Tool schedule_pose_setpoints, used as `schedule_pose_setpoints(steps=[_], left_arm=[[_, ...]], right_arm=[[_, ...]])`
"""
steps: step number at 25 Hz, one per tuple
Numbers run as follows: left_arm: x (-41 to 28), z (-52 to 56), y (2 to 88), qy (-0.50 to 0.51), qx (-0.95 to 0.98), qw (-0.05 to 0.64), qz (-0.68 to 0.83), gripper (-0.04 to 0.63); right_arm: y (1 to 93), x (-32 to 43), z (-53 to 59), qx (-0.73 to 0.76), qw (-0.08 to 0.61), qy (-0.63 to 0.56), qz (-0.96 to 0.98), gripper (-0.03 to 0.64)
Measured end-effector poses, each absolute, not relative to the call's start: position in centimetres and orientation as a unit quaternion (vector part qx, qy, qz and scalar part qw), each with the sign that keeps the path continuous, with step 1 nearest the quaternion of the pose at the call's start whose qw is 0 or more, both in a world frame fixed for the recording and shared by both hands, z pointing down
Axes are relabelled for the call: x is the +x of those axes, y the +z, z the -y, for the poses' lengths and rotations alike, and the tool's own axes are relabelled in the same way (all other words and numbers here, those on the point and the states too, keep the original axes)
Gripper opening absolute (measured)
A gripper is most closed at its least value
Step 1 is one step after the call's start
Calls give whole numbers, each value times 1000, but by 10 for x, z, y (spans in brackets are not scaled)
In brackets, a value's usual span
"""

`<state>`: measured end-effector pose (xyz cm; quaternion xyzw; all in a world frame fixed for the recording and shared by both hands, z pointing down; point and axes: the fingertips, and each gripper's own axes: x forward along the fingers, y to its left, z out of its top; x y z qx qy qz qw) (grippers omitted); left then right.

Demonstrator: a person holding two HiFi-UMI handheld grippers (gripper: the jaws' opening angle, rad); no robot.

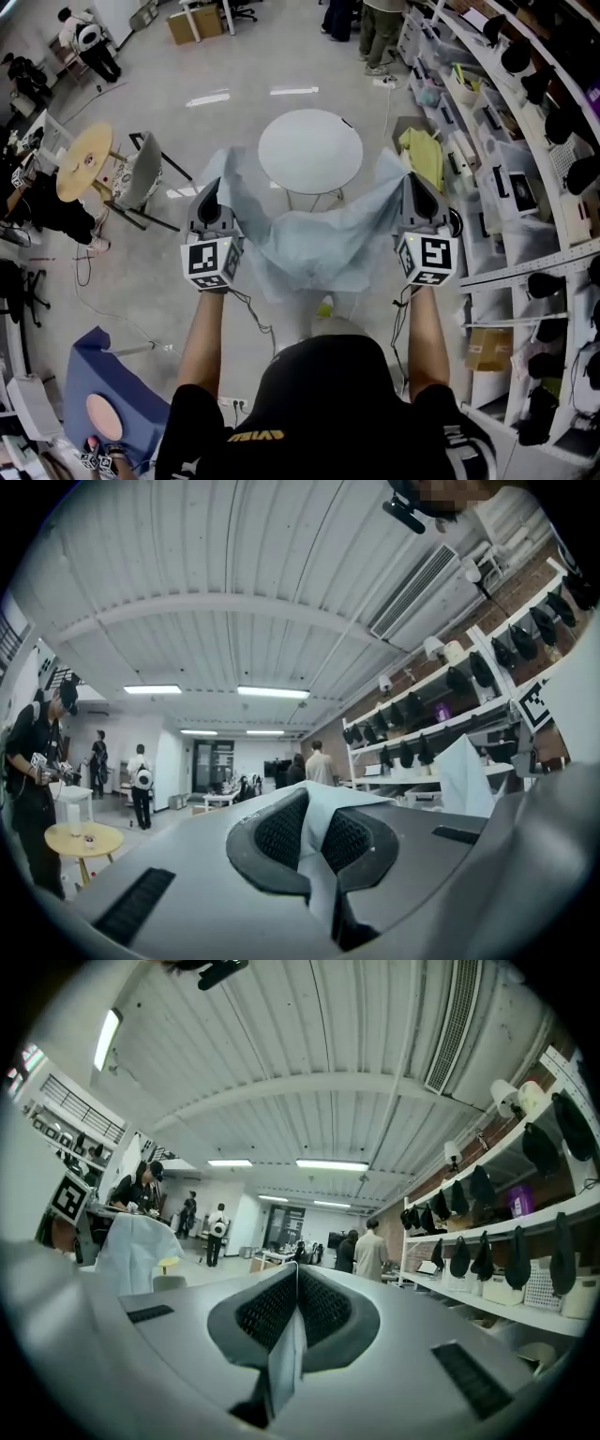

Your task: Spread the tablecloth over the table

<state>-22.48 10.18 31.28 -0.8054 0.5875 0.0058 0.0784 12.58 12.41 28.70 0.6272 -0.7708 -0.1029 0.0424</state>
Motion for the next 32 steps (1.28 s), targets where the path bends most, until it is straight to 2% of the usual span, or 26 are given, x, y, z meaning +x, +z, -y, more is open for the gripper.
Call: schedule_pose_setpoints(steps=[6,11,20,32], left_arm=[[-239,-37,311,6,-782,65,-620,18],[-223,6,311,-9,-774,60,-631,18],[-196,58,309,-15,-769,58,-637,18],[-242,148,331,-38,-760,50,-647,18]], right_arm=[[286,176,-66,646,41,-108,754,3],[291,236,-24,667,39,-97,737,3],[291,250,51,654,56,-120,745,3],[306,269,146,693,79,-120,707,3]])
